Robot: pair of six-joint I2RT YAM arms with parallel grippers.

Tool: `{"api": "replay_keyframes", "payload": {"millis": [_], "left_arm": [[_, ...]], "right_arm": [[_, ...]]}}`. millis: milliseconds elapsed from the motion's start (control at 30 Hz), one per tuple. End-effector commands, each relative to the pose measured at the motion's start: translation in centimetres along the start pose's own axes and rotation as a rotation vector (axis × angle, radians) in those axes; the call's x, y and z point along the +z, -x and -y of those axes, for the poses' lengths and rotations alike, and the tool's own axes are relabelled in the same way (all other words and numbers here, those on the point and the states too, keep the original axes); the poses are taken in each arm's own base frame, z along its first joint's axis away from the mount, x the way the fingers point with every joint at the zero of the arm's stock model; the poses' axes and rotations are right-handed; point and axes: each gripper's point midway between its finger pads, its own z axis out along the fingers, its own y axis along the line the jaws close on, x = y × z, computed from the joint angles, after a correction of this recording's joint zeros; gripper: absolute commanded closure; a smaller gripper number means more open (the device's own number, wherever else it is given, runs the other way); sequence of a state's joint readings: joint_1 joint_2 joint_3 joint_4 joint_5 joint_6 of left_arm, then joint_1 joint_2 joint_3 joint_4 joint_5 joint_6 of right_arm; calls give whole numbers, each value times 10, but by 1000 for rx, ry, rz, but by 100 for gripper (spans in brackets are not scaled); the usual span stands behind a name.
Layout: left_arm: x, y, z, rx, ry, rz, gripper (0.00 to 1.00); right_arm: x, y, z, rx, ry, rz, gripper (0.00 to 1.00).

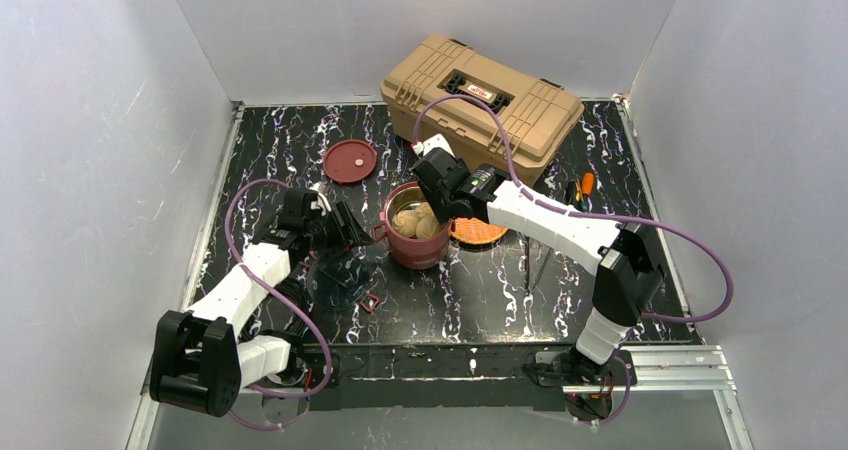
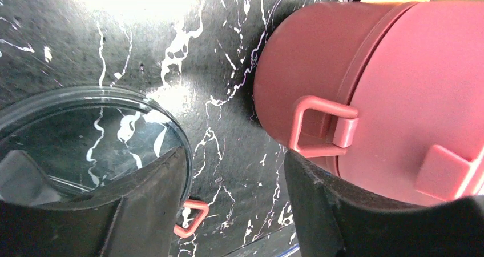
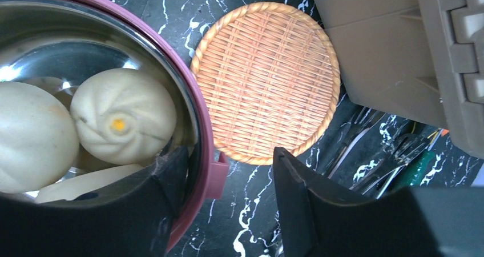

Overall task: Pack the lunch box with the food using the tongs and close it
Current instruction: Close the fastener on the packing box.

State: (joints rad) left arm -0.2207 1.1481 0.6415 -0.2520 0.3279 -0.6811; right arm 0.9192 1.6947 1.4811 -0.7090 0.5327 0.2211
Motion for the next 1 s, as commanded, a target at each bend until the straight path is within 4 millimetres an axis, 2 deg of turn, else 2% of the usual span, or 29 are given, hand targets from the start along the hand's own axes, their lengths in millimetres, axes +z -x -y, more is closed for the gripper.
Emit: {"api": "replay_keyframes", "payload": {"millis": [0, 133, 233, 333, 467, 567, 633, 800, 967], "left_arm": [[-28, 27, 21, 121, -9, 20, 34], [-49, 53, 30, 198, 26, 86, 33], [-63, 70, 30, 244, 62, 124, 32], [-72, 83, 28, 294, 92, 151, 32], [-77, 94, 21, 338, 145, 190, 32], [-76, 96, 14, 340, 167, 208, 32], [-73, 94, 8, 336, 179, 208, 32], [-72, 88, 0, 335, 195, 194, 32], [-74, 89, 0, 335, 195, 206, 32]], "right_arm": [[-15, 19, 16, -2, -39, 39, 32], [-27, 40, 21, 17, -51, 80, 27], [-44, 60, 25, 59, -39, 133, 24], [-61, 77, 20, 107, 23, 185, 23], [-74, 84, -11, 167, 196, 194, 25], [-76, 78, -43, 196, 331, 162, 36], [-76, 71, -65, 200, 402, 141, 39], [-73, 59, -99, 194, 457, 91, 49], [-74, 60, -126, 217, 498, 92, 49]]}}
